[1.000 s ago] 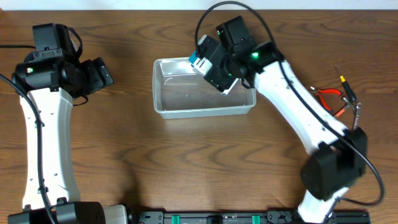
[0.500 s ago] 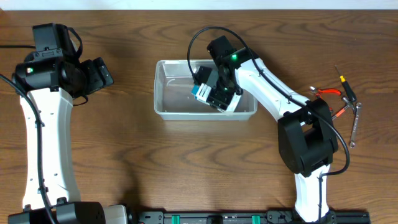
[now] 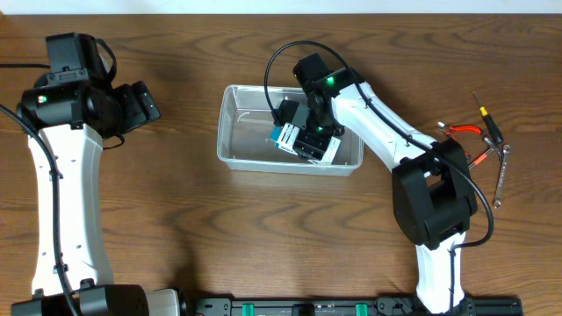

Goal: Pack container

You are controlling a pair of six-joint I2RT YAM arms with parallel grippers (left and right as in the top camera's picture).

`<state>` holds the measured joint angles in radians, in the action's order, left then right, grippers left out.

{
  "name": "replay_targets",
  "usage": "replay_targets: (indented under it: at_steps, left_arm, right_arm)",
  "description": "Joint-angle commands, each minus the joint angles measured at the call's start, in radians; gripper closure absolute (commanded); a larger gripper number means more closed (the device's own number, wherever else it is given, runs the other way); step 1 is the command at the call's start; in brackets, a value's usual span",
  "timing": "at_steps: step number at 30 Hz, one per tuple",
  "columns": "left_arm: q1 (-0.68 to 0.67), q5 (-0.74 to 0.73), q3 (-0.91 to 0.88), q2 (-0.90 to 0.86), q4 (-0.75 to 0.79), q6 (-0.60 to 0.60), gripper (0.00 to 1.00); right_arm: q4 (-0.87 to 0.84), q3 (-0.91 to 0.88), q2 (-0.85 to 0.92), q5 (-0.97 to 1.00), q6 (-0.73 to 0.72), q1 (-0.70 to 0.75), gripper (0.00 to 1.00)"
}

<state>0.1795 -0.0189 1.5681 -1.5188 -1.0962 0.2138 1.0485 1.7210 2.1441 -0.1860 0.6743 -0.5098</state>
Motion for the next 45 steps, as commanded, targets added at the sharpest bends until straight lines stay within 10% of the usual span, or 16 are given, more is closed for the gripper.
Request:
replay_targets:
  at_steps: [1,15,19,21,27,38,43,45]
  left_arm:
    - [-0.002,0.005,-0.003,-0.002,-0.002,0.009,0.03]
    - [-0.002,0.005,-0.003,-0.002,-0.002,0.009,0.03]
    - [-0.002,0.005,-0.003,-0.002,-0.003,0.009,0.03]
    - [-0.002,0.005,-0.003,-0.002,-0.003,0.008,0.03]
    - [-0.005,0.005,-0.003,-0.002,-0.003,0.0,0.03]
    - [-0.236,0.005,-0.003,-0.002,0.025,-0.243,0.04]
    - [-0.375,0.005,-0.006,-0.013,0.036,-0.309,0.04]
    - [-0.409,0.005,-0.016,-0.025,0.035,-0.329,0.04]
  right_arm:
    - [0.036,0.01,-0.011,-0.044,0.081,-0.009,0.61]
    - [0.137,0.01,-0.011,-0.073,0.201,0.021,0.54]
    - [0.112,0.01,-0.011,-0.072,0.168,0.028,0.37]
    - [0.112,0.01,-0.011,-0.071,0.168,0.028,0.02]
    - [0.083,0.013,-0.012,-0.064,0.146,0.036,0.01]
    - [0.056,0.246,-0.062,0.194,-0.217,0.045,0.36]
    - [0.051,0.368,-0.153,0.383,-0.457,0.092,0.99]
    - [0.045,0.38,-0.193,0.396,-0.522,0.124,0.99]
